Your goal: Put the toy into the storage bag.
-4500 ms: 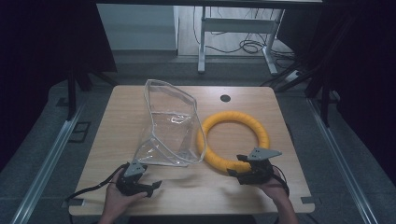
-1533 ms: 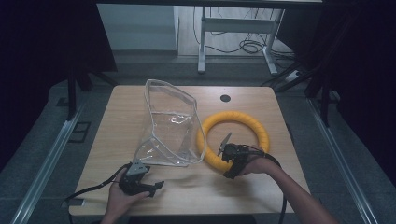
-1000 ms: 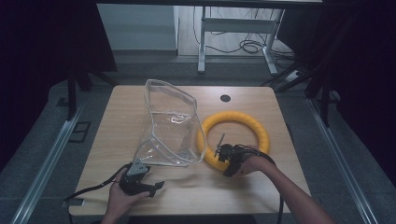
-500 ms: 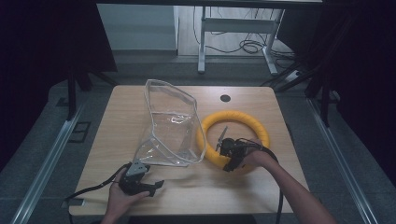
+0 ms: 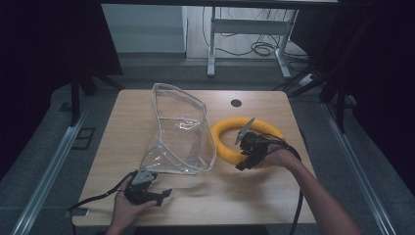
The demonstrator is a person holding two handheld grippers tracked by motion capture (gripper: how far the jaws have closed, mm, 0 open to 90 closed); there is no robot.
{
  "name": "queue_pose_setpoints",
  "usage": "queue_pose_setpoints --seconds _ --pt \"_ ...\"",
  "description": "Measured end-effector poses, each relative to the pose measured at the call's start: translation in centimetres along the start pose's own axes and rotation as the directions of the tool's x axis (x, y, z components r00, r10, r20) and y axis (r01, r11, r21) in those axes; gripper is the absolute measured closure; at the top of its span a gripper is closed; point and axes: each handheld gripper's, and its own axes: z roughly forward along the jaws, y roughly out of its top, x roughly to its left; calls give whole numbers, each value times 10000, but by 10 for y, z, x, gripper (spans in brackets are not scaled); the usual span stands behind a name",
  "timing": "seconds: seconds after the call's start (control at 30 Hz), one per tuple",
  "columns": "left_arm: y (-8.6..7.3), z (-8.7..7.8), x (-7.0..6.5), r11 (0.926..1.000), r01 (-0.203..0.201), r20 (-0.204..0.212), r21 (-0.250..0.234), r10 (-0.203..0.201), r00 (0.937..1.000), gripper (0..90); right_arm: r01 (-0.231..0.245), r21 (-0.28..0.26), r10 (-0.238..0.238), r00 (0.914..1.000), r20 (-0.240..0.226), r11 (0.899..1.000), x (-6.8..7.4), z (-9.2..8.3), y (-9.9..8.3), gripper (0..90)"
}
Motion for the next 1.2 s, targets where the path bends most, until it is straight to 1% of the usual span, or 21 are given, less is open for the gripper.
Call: queue_pose_setpoints --seconds 0.03,0.1,0.17,0.23,0.27,0.3,0.53,0.67,0.7,0.77,0.8,0.83,0.93,0.97,1.0,1.03,1.07,1.1,1.13,1.17,1.2 --pt "0 0 0 10000 37 3 -38 -37 10000 177 -118 -266 116 9999 -62 9996 -2 -5 -2 511" --pt "0 0 0 10000 37 -3 -34 -37 10000 177 -185 -345 183 9998 -51 9992 -2 -7 -2 511" --pt "0 0 0 10000 0 -6 20 0 10000 177 -178 -683 169 9998 -127 9975 -5 -12 -4 512" --pt "0 1 0 10000 4 -1 24 -4 10000 177 -379 -916 364 9992 -181 9951 -7 -20 -5 513" --pt "0 1 0 10000 1 -3 26 -1 10000 177 -379 -916 364 9992 -181 9951 -7 -20 -5 513" --pt "0 0 0 10000 -3 -6 23 3 10000 177 -511 -1212 492 9986 -179 9913 -10 -26 -6 514" --pt "0 1 0 10000 16 6 14 -16 10000 176 -827 -1761 826 9965 -81 9809 -15 -42 -9 516" --pt "0 1 0 10000 -15 1 4 15 10000 177 -1012 -2509 1006 9948 -150 9627 -18 -57 -11 516" --pt "0 1 0 10000 -16 -7 1 16 10000 177 -1012 -2509 1006 9948 -150 9627 -18 -57 -11 516" --pt "0 0 0 10000 -16 -9 -4 16 10000 177 -1009 -2850 1043 9945 -33 9532 -18 -64 -12 516" --pt "0 0 0 10000 -18 -11 -3 18 10000 177 -1009 -2850 1043 9945 -33 9532 -18 -64 -12 516" --pt "0 1 0 10000 -19 -10 -1 19 10000 177 -1021 -2974 1060 9944 -29 9493 -18 -66 -13 516" --pt "0 1 0 10000 -17 3 1 17 10000 177 -1114 -3487 1172 9931 -44 9306 -17 -76 -15 516" --pt "0 1 0 10000 -15 -3 7 15 10000 177 -1114 -3487 1172 9931 -44 9306 -17 -76 -15 516" --pt "0 1 0 10000 -39 -7 24 39 10000 177 -1159 -3639 1218 9925 -68 9242 -17 -78 -16 516" --pt "0 1 0 10000 -33 -2 17 33 10000 177 -1221 -3905 1302 9915 -57 9125 -16 -81 -18 516" --pt "0 1 0 10000 -24 -5 20 24 10000 177 -1221 -3905 1302 9915 -57 9125 -16 -81 -18 516" --pt "0 1 0 10000 -26 -10 27 26 10000 177 -1238 -4019 1314 9913 -85 9073 -16 -82 -19 516" --pt "0 1 0 10000 -25 -7 29 25 10000 176 -1266 -4241 1362 9906 -78 8967 -16 -84 -19 516" --pt "0 1 0 10000 -26 -1 29 26 10000 176 -1266 -4241 1362 9906 -78 8967 -16 -84 -19 516" --pt "0 1 0 10000 -32 -4 35 32 10000 177 -1303 -4421 1396 9901 -116 8875 -15 -85 -19 516"
